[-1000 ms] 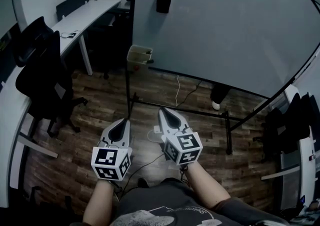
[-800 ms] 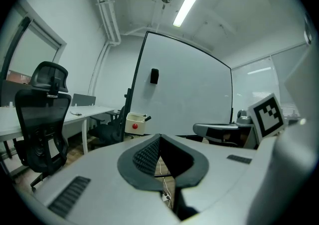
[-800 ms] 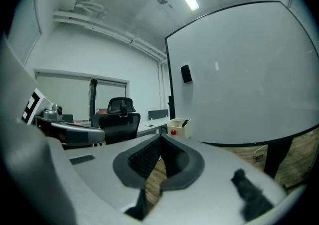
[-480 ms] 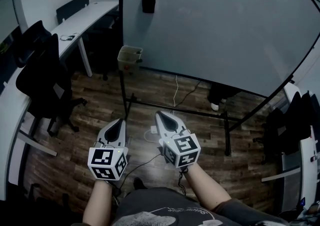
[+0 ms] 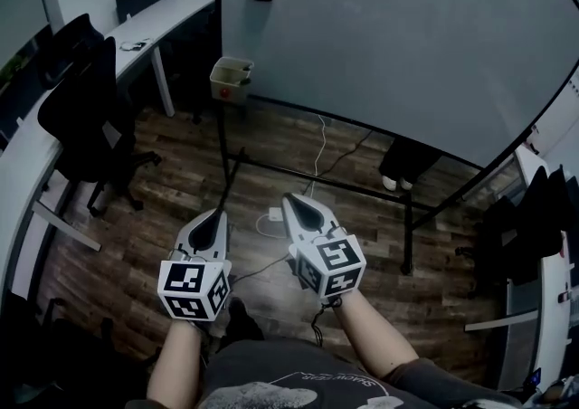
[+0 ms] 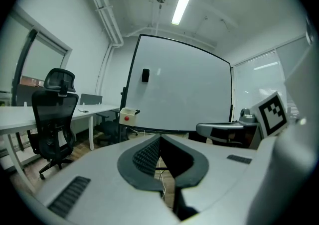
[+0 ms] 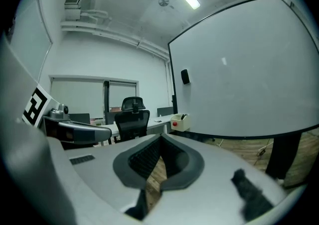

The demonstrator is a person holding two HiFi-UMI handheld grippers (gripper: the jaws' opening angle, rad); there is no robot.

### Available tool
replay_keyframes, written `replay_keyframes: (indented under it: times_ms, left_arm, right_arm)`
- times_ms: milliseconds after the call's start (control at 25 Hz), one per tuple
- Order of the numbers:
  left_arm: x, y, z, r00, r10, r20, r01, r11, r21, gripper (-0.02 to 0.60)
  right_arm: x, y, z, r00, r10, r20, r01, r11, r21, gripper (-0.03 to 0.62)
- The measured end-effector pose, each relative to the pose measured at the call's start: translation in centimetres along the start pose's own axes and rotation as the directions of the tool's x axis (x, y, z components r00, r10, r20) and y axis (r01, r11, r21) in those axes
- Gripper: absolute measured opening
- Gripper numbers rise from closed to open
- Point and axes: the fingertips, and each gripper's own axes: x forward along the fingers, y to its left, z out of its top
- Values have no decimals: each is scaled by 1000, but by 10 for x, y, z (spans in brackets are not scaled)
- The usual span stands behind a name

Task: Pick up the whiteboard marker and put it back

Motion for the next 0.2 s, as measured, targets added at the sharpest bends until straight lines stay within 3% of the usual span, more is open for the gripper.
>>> replay_keyframes:
  times_ms: [200]
  left_arm:
    - [-19,-28,-6,1000,12,6,-12,1000,-2,14]
  right_arm:
    - [-34,-7,-5,1000,-2,2,2,1000,14,21]
